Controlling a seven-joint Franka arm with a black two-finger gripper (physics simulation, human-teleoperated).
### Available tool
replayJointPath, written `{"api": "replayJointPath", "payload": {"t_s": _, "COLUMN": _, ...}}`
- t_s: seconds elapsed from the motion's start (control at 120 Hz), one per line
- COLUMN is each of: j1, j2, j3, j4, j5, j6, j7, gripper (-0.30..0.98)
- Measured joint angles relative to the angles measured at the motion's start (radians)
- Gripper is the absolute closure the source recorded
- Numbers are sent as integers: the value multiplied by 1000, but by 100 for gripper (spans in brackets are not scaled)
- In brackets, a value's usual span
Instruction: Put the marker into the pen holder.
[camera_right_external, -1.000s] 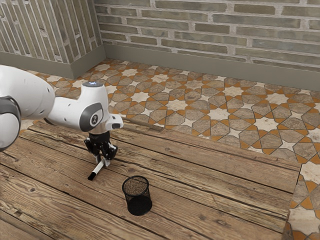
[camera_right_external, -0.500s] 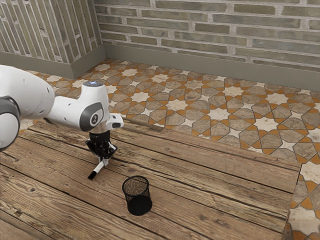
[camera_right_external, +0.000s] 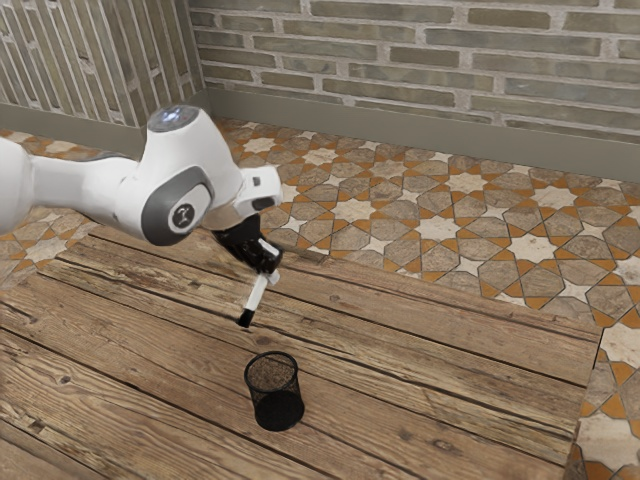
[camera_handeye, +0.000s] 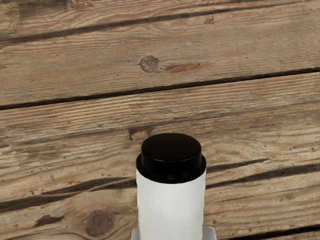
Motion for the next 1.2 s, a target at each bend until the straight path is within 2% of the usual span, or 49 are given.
{"api": "replayJointPath", "payload": {"t_s": 0.108, "j1": 12, "j2": -64, "j3": -78, "j4": -76, "j5": -10, "j6": 95, "j7": -11, "gripper": 79}}
{"api": "replayJointPath", "payload": {"t_s": 0.258, "j1": 17, "j2": -137, "j3": -138, "j4": -175, "j5": -28, "j6": 206, "j7": -22, "gripper": 78}}
{"api": "replayJointPath", "payload": {"t_s": 0.517, "j1": 18, "j2": -205, "j3": -179, "j4": -321, "j5": -62, "j6": 324, "j7": -17, "gripper": 75}}
{"api": "replayJointPath", "payload": {"t_s": 0.867, "j1": 19, "j2": -188, "j3": -199, "j4": -370, "j5": -78, "j6": 379, "j7": 6, "gripper": 74}}
{"api": "replayJointPath", "payload": {"t_s": 1.042, "j1": 17, "j2": -179, "j3": -198, "j4": -369, "j5": -85, "j6": 379, "j7": 19, "gripper": 36}}
{"api": "replayJointPath", "payload": {"t_s": 1.133, "j1": 18, "j2": -177, "j3": -198, "j4": -359, "j5": -86, "j6": 371, "j7": 25, "gripper": 23}}
{"api": "replayJointPath", "payload": {"t_s": 1.2, "j1": 19, "j2": -159, "j3": -190, "j4": -269, "j5": -83, "j6": 303, "j7": 30, "gripper": 17}}
